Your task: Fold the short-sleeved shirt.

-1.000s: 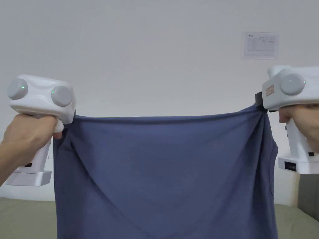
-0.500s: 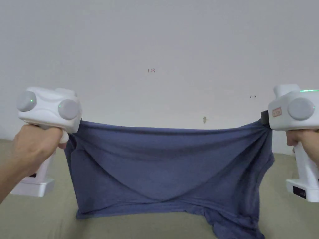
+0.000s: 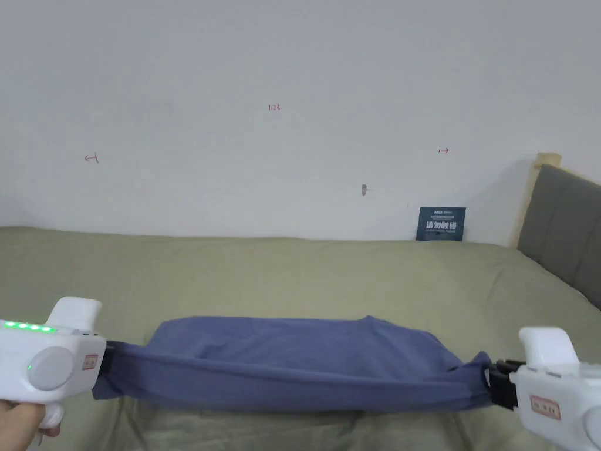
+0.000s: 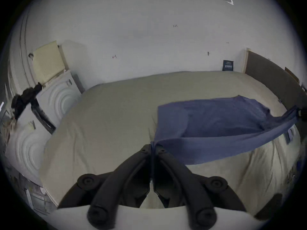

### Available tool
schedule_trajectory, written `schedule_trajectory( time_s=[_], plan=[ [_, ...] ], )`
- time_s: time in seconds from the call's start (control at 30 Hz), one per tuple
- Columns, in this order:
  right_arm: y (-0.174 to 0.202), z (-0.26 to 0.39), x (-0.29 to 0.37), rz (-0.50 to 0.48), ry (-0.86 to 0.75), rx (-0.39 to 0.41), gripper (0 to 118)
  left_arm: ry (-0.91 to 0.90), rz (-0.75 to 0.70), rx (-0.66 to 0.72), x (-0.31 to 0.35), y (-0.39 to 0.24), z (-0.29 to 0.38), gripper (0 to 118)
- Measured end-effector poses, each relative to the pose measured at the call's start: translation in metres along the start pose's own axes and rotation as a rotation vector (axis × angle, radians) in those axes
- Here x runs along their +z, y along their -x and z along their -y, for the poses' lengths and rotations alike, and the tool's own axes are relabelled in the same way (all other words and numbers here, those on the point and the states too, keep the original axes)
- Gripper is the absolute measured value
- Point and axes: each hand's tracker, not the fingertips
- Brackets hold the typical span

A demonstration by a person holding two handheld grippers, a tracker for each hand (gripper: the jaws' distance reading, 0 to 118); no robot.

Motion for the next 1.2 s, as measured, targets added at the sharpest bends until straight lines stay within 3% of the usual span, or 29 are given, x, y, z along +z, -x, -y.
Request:
schedule_trajectory(
  time_s=[0.13,0.3,0.53,0.87,0.9,0.97,1.0,1.03,1.07,1.17,1.2],
  plan=[
    [0.002,0.069,0.036,-0.02,0.048,-0.083,0,0.045,0.03,0.008,0.036,0.004,0.064,4],
    [0.009,0.136,0.066,-0.025,0.112,-0.096,0,0.112,0.046,0.019,0.067,0.007,0.134,4],
    [0.006,0.173,0.077,-0.016,0.16,-0.115,0,0.174,0.062,0.021,0.07,0.013,0.178,4],
    [0.006,0.188,0.059,-0.006,0.224,-0.13,1,0.205,0.128,0.15,0.062,0.021,0.203,7],
    [0.006,0.189,0.059,-0.011,0.224,-0.137,20,0.194,0.15,0.161,0.064,0.021,0.203,25],
    [0.005,0.189,0.06,0.002,0.231,-0.141,98,0.194,0.142,0.163,0.066,0.024,0.204,91],
    [0.004,0.19,0.06,0.008,0.237,-0.145,115,0.188,0.124,0.16,0.069,0.024,0.204,113],
    [0.001,0.188,0.063,0.017,0.109,-0.156,110,0.158,0.103,0.16,0.073,0.026,0.205,112],
    [0.001,0.188,0.066,0.01,0.201,-0.15,109,0.148,0.087,0.157,0.08,0.029,0.203,112],
    [-0.002,0.188,0.072,0.024,0.177,-0.133,108,0.127,0.071,0.2,0.096,0.036,0.201,110],
    [-0.003,0.188,0.073,0.03,0.176,-0.127,97,0.122,0.067,0.21,0.1,0.038,0.2,98]
  ],
)
